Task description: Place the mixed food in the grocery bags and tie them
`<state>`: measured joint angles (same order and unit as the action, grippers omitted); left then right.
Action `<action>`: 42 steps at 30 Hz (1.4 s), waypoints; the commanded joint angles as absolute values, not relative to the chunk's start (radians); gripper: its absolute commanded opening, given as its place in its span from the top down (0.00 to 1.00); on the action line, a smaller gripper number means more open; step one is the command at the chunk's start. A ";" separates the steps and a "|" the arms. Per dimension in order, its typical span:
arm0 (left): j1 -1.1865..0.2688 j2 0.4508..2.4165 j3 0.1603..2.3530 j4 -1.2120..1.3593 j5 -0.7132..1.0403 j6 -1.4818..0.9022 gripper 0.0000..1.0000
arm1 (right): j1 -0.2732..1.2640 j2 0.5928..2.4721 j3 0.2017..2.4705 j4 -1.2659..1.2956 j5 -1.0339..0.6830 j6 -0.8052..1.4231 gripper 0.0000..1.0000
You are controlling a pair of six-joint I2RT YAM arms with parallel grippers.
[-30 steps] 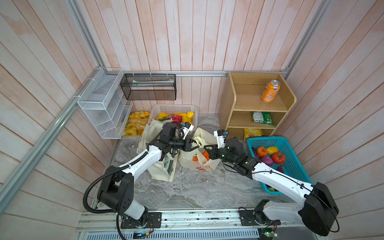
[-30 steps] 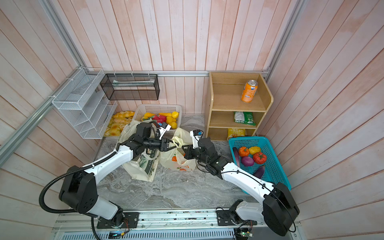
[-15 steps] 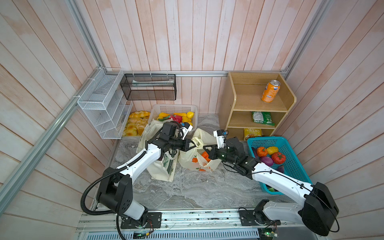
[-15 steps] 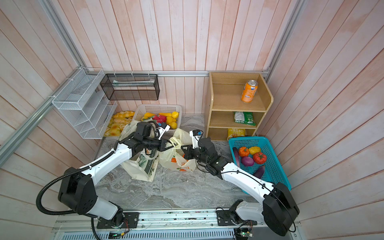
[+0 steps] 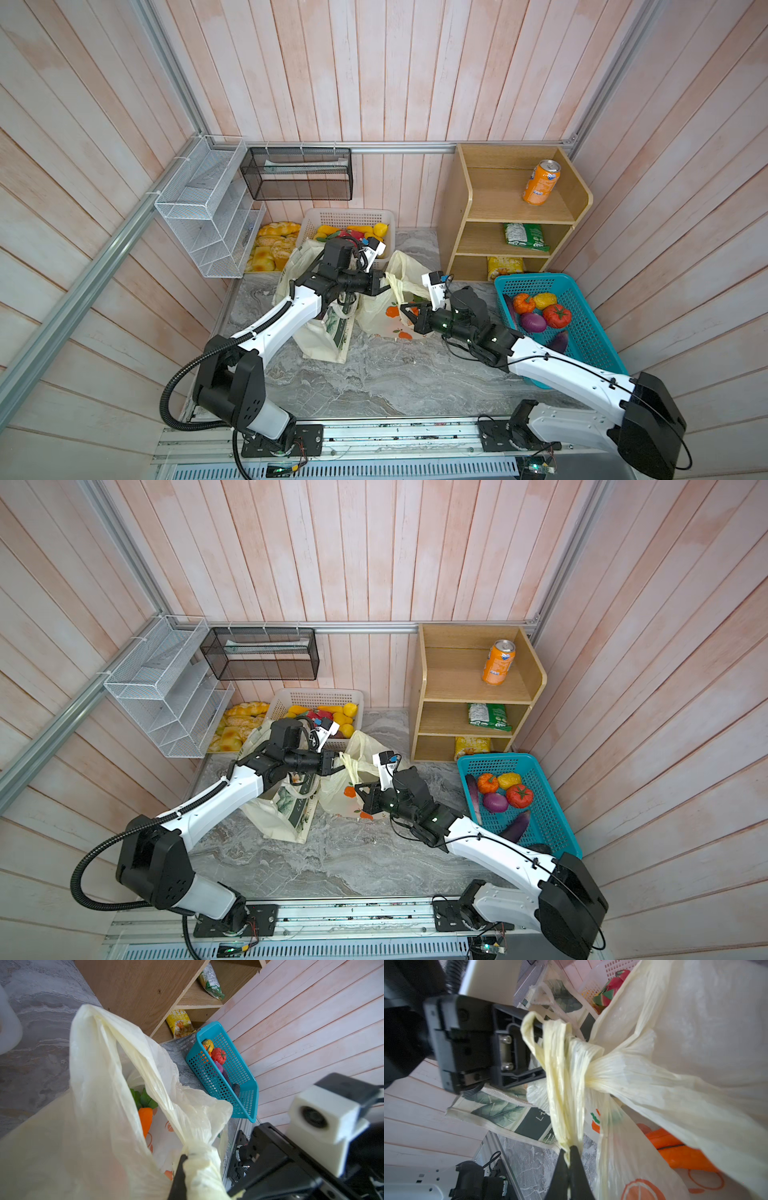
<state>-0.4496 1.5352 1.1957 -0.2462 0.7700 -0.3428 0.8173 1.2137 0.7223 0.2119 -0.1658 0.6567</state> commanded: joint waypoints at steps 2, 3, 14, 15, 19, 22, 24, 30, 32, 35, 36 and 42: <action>-0.444 1.540 1.244 -0.230 0.790 -0.342 1.00 | 0.794 1.295 0.755 0.240 -0.165 0.649 1.00; -0.445 1.541 1.247 -0.241 0.794 -0.334 1.00 | 0.789 1.305 0.766 0.244 -0.168 0.646 1.00; -0.444 1.551 1.262 -0.371 0.890 -0.211 0.77 | 0.735 1.278 0.724 0.277 -0.171 0.673 1.00; -0.444 1.548 1.260 -0.378 0.888 -0.202 0.74 | 0.728 1.275 0.718 0.283 -0.175 0.678 1.00; -0.445 1.547 1.266 -0.419 0.876 -0.164 0.67 | 0.720 1.278 0.718 0.284 -0.181 0.676 1.00; -0.444 1.552 1.273 -0.443 0.882 -0.142 0.63 | 0.721 1.287 0.717 0.288 -0.186 0.679 1.00; -0.444 1.550 1.271 -0.453 0.888 -0.131 0.59 | 0.720 1.292 0.713 0.298 -0.189 0.685 1.00; -0.461 1.544 1.255 -0.428 0.888 -0.136 0.48 | 0.721 1.320 0.717 0.315 -0.225 0.687 1.00; -0.472 1.547 1.256 -0.411 0.873 -0.148 0.44 | 0.722 1.327 0.716 0.323 -0.231 0.690 1.00; -0.477 1.555 1.251 -0.373 0.849 -0.180 0.42 | 0.724 1.328 0.712 0.328 -0.235 0.693 1.00; -0.477 1.557 1.245 -0.352 0.845 -0.196 0.42 | 0.724 1.328 0.710 0.328 -0.235 0.693 1.00; -0.481 1.580 1.239 -0.284 0.852 -0.237 0.62 | 0.724 1.317 0.695 0.327 -0.230 0.693 1.00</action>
